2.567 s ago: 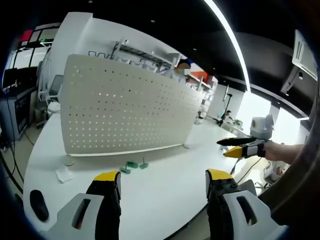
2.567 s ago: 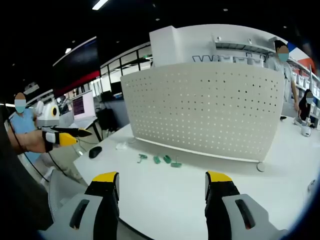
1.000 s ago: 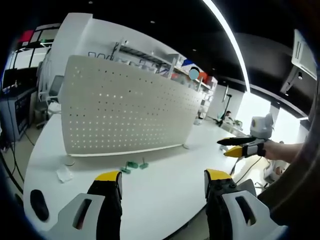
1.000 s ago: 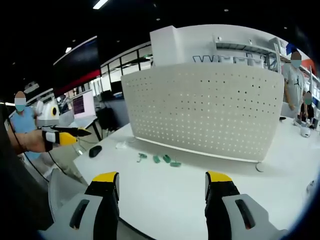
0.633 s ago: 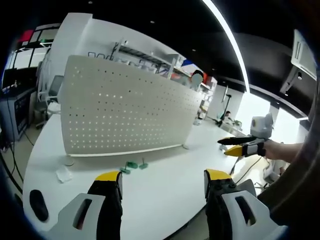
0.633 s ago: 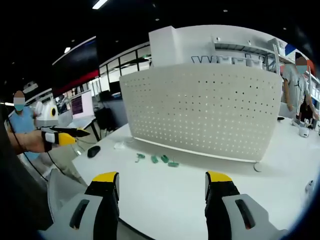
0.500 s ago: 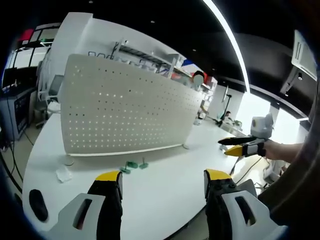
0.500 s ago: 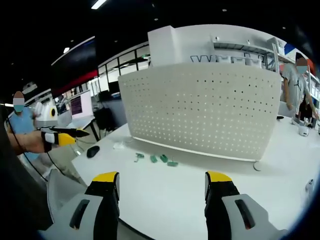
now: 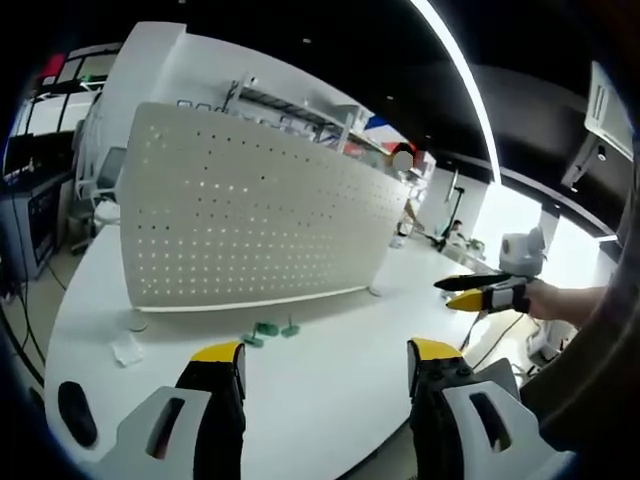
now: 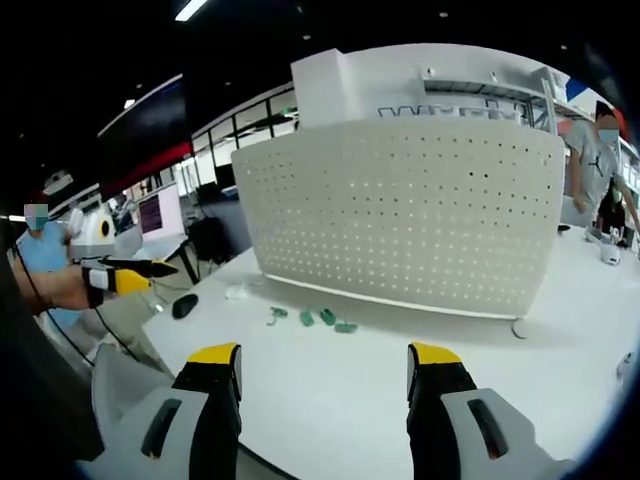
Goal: Insert the hook assembly into the mounting plate slot until the hook locks in place.
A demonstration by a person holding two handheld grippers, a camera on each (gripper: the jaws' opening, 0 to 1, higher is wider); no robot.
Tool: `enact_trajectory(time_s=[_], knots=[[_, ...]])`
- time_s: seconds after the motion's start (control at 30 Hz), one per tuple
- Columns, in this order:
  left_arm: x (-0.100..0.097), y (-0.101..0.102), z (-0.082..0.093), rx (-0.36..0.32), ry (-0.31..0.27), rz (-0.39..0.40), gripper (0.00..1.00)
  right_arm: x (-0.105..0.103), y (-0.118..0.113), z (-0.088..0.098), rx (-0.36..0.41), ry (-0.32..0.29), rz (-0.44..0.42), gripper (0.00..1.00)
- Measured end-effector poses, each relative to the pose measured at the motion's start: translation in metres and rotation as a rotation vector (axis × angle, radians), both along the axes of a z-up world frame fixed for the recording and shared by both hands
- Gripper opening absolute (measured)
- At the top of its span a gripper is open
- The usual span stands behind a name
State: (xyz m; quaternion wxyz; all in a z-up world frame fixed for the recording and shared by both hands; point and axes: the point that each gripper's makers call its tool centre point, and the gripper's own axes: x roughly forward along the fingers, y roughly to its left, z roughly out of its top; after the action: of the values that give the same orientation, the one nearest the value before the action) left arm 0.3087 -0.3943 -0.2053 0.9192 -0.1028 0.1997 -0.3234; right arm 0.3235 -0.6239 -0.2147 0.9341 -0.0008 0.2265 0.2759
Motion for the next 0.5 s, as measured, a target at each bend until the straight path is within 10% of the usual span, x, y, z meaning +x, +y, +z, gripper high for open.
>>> enact_trajectory(time_s=[0.5], knots=[[0.016, -0.002, -0.008, 0.012, 0.015, -0.010, 0.67, 0.022, 0.003, -0.014, -0.004, 0.021, 0.006, 0.63]])
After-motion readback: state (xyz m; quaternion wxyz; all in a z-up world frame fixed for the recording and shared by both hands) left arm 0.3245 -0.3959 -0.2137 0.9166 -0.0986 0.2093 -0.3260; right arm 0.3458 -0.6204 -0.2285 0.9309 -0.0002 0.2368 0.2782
